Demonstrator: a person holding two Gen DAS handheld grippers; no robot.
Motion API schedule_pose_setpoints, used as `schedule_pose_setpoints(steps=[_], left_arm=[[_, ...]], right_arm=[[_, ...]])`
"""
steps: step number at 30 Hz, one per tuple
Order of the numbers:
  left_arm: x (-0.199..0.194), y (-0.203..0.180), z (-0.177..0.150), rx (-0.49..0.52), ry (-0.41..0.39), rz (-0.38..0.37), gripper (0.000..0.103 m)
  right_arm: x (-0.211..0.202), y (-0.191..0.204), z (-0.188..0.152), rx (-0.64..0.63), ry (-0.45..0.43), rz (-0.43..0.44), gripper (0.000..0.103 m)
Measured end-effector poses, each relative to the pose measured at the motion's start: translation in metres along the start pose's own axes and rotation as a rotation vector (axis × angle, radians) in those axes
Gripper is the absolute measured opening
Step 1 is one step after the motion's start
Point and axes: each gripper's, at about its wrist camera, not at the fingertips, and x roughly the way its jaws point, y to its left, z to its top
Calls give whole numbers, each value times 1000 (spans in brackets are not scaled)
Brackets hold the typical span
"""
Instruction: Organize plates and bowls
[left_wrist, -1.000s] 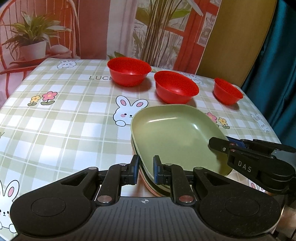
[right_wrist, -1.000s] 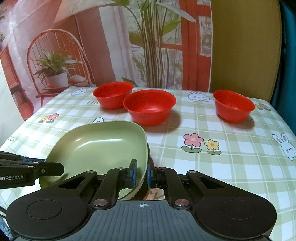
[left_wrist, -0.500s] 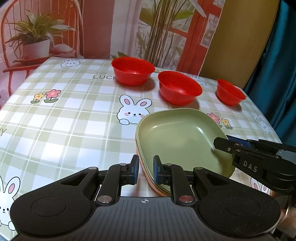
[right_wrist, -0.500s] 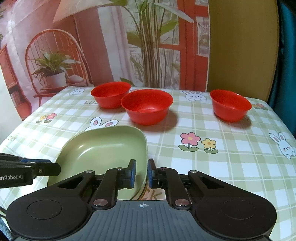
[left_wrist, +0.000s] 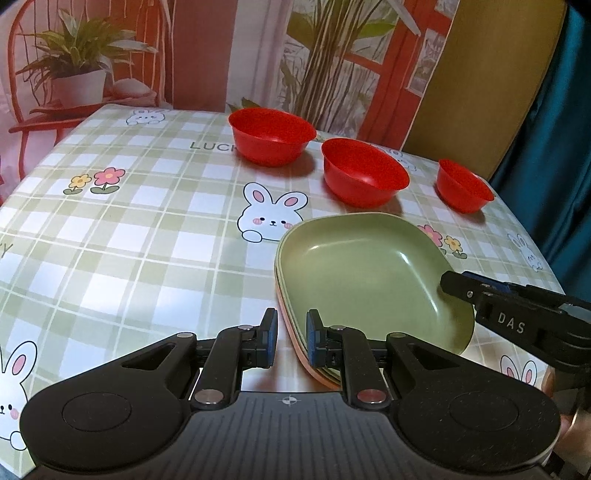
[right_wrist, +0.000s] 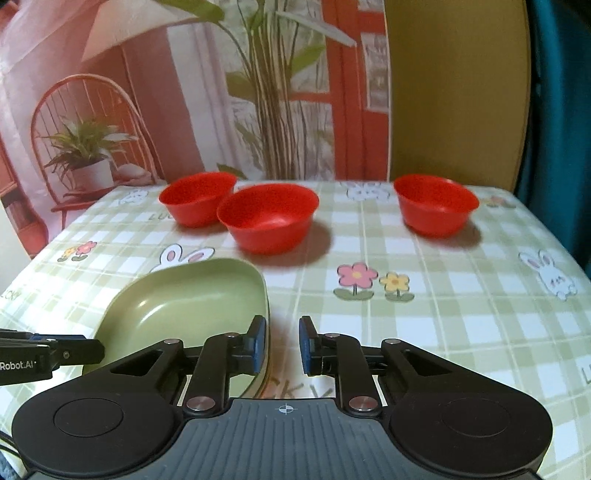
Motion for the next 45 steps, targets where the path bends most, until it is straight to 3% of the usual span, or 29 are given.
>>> schedule_pose_setpoints(steps=[15,21,27,32,40,45], left_arm=[[2,4,-1,-9,0,-9,18],[-11,8,13,-11,-48,-22,18],[-46,29,54,13,-142,-32,18],[-74,58,92,-28,-192,-12,18],[-113,77,132,-4,-268,29,18],[-113,84,151,-2,-262,27,18]], right_arm=[[12,0,-9,32,50,12,19],[5,-5,-2,69,34,36,19],[-19,-14,30,92,-57,54,19],[-37,-21,67,66,-126,63,21],[-42,-23,129,55,-165,106,22],[-38,-12,159,20,-177,127,22]])
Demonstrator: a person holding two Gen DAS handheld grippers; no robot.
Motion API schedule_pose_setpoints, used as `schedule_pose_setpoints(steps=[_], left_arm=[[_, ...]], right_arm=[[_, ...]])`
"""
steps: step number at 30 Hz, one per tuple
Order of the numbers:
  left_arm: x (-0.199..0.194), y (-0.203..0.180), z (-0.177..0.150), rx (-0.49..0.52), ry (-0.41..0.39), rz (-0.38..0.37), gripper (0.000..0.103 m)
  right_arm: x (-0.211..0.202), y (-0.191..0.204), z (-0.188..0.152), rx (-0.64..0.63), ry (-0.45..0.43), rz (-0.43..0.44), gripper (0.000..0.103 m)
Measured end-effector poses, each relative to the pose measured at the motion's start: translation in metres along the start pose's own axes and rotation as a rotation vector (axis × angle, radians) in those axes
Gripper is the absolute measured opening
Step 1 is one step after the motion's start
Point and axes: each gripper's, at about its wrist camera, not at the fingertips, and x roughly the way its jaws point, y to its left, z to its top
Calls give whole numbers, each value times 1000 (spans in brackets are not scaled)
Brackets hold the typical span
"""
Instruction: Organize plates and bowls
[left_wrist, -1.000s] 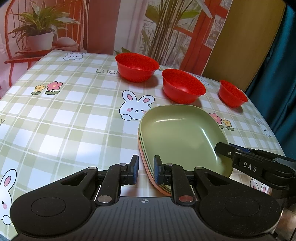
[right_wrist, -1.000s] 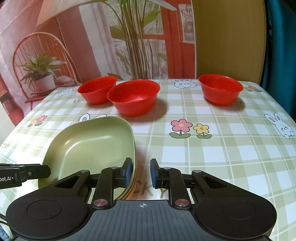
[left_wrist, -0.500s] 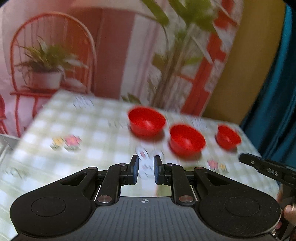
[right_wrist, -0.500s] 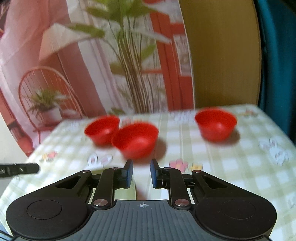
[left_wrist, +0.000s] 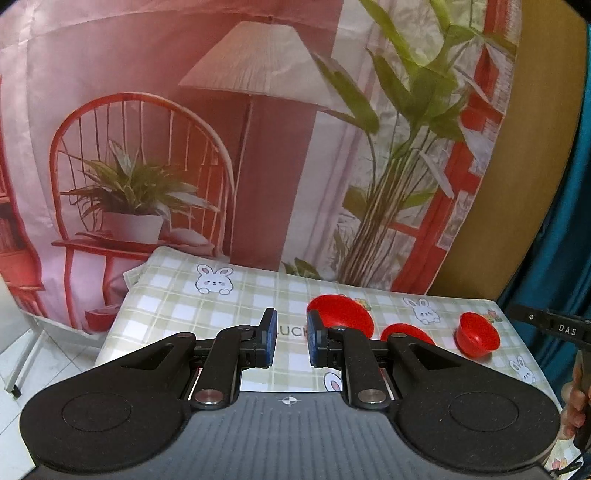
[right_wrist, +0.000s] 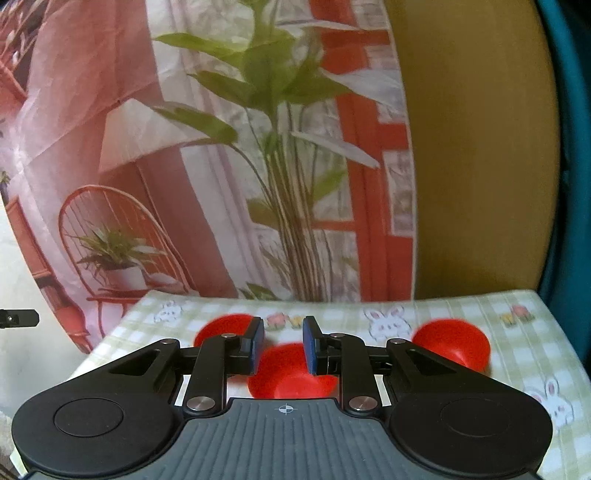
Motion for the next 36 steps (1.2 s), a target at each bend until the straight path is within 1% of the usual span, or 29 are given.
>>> schedule_pose_setpoints(steps=[6,7,9,10,12,16,19,21,26,31,36], left_arm=[[23,3,13,19,32,-24,18],[29,2,14,20,35,-28,19],[42,0,16,16,42,-43,26],[50,-1,16,14,42,-56,30],[66,-5,17,20,46,-74,31],[111,-12,18,6,92,-104,31],[144,-13,13,-4,119,-97,31],[167,-13,9,-19,151,-95,31],[217,-12,-7,-54,232,-84,31],[249,-7,-21,-88,286,-72,31],[265,-7,-33,-100,321,-72,31]], right_arm=[[22,18,19,-37,37,22,22],[26,21,20,-44,45,24,23],[38,25,23,-57,66,28,23],[44,26,24,-60,76,31,23],[59,28,27,-66,96,39,23],[96,30,28,-82,147,40,23],[124,34,25,-77,191,67,23],[146,35,23,-68,220,79,23],[195,35,15,-46,289,74,23],[238,31,-1,-62,370,41,22],[262,28,-15,-72,415,6,22]])
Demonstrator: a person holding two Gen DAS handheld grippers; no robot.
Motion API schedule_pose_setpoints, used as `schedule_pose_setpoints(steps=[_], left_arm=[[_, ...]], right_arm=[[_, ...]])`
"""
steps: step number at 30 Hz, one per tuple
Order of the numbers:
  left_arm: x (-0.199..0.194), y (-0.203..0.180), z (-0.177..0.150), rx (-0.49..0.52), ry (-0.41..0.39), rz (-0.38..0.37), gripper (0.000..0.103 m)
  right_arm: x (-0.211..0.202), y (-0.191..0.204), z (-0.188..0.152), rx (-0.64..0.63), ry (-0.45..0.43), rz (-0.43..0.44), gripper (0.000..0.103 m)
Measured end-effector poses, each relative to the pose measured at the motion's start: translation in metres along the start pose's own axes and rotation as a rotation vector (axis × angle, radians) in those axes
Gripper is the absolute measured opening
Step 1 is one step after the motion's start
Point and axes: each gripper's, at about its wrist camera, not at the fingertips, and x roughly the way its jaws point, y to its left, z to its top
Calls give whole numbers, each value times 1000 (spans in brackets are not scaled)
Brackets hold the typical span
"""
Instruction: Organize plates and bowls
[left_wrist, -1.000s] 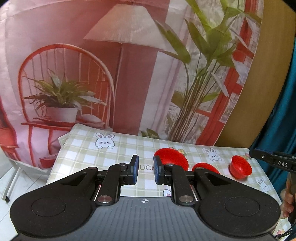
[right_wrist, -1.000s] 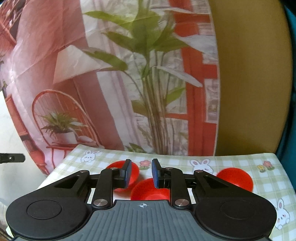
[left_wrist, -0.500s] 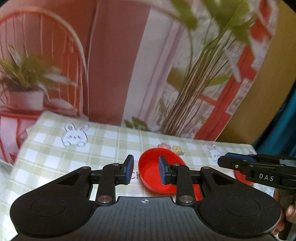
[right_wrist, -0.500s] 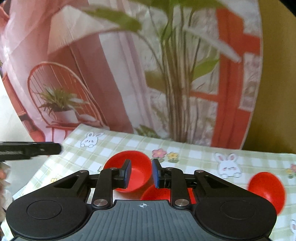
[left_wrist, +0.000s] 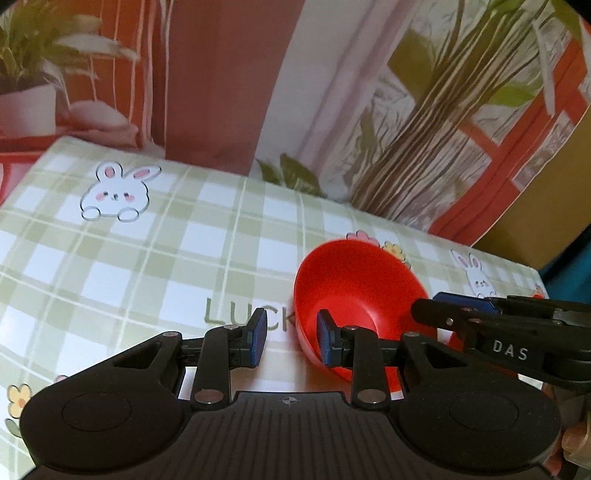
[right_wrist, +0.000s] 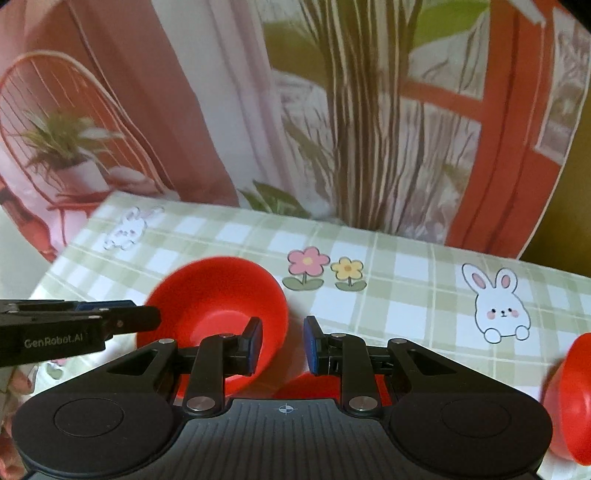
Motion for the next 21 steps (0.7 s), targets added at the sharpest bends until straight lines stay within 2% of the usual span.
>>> schedule_pose_setpoints(steps=[4,5,7,12,21], left_arm=[[7,-2,-2,1,13,-9,28],[7,-4,-2,12,9,-13,20],[5,-9,-2,37,2,-12,13],[3,-15,-3,49,1,21,11],[-28,-31,3,88,-44,38,11]], right_arm=[[12,0,-1,-5,20,-6,22],[14,0,-2,-4,22,-9,21],[17,1,-2,1,24,-11,17],[20,1,-3,22,25,10,7],[-3,5,-5,69,-20,39,7]])
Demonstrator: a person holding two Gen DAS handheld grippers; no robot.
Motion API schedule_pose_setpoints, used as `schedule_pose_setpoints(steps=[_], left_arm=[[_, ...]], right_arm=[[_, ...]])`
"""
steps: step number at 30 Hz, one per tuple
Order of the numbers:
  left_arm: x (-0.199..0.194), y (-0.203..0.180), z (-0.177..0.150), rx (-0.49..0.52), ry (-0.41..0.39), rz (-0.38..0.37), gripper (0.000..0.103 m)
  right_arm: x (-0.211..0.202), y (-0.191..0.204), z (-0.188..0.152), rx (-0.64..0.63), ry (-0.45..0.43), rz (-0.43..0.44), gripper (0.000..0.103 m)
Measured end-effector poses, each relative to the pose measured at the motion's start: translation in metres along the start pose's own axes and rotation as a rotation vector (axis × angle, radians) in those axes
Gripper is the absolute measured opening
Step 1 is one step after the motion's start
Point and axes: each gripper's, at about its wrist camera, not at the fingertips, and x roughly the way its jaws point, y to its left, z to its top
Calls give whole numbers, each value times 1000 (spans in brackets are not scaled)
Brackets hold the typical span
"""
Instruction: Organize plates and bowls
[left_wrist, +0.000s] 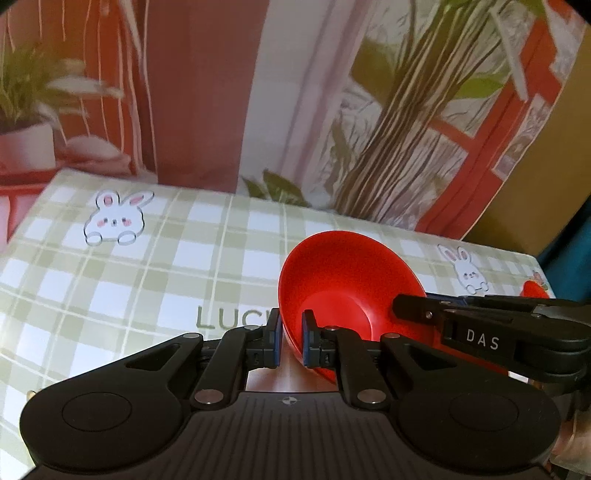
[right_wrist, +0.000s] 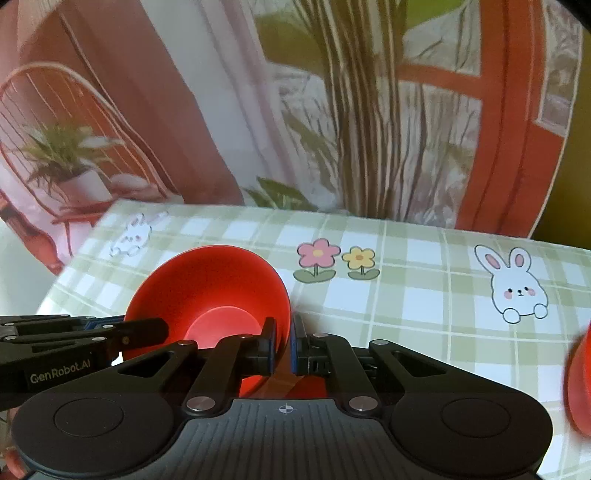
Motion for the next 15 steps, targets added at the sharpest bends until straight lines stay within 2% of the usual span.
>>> schedule_pose_setpoints(steps=[9,15], left_arm=[[-28,-29,7,55,-36,9,11],[-34,-53,1,89,-34,6,12]], right_arm=[[-41,-9,2,48,-79,36,7],[-64,-26,-4,73,-112,43,7]])
